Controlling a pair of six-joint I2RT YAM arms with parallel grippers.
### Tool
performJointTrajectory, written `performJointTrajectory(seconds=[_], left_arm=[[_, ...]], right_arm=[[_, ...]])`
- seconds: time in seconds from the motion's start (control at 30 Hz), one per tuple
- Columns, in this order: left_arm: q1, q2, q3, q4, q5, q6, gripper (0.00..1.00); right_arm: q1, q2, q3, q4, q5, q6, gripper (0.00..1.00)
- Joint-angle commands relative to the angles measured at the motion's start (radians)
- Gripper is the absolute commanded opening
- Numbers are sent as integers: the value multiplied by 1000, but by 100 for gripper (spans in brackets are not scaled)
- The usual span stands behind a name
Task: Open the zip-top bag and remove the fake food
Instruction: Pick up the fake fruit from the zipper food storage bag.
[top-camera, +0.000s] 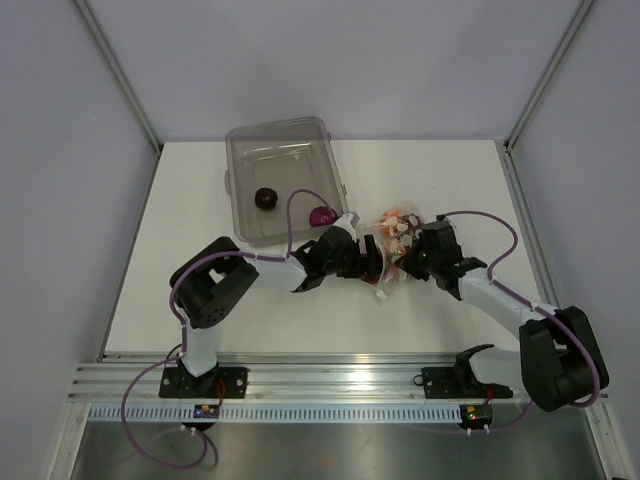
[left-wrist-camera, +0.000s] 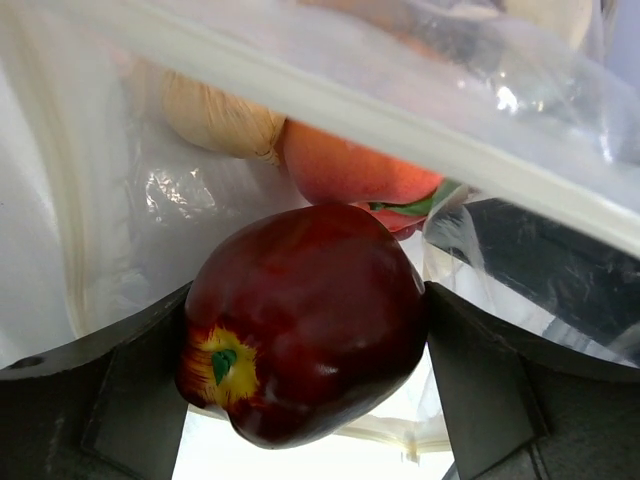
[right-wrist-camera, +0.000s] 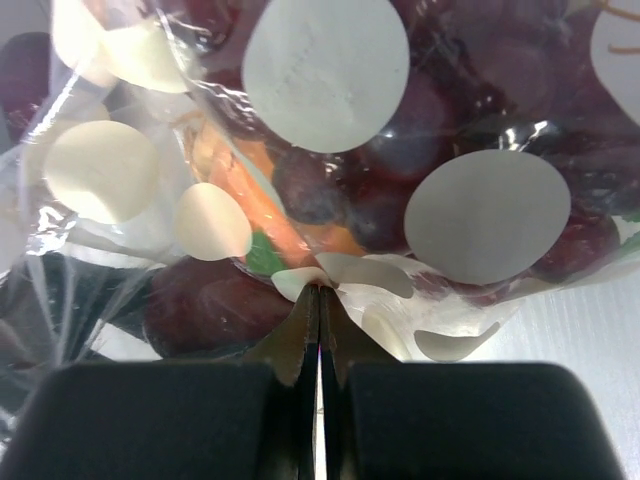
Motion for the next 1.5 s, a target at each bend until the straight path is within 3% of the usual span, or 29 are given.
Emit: performJointTrajectory(seconds=[0.0, 0.17, 0.5, 1.03, 1.47], left_arm=[[-6, -43, -14, 19, -46, 20, 81], [-6, -79, -25, 19, -50, 29, 74], [-6, -189, -54, -15, -84, 56, 72], [13, -391, -112, -134, -253, 91, 70], [197, -508, -163, -125, -159, 39, 70]], right_arm=[[-3, -42, 1, 22, 13, 1, 0], [-3, -61, -11, 18, 41, 12, 0], [-3, -79, -33, 16, 69, 33, 0], [-3, -102, -39, 8, 90, 30, 0], [-3, -134, -45, 2, 84, 26, 0]])
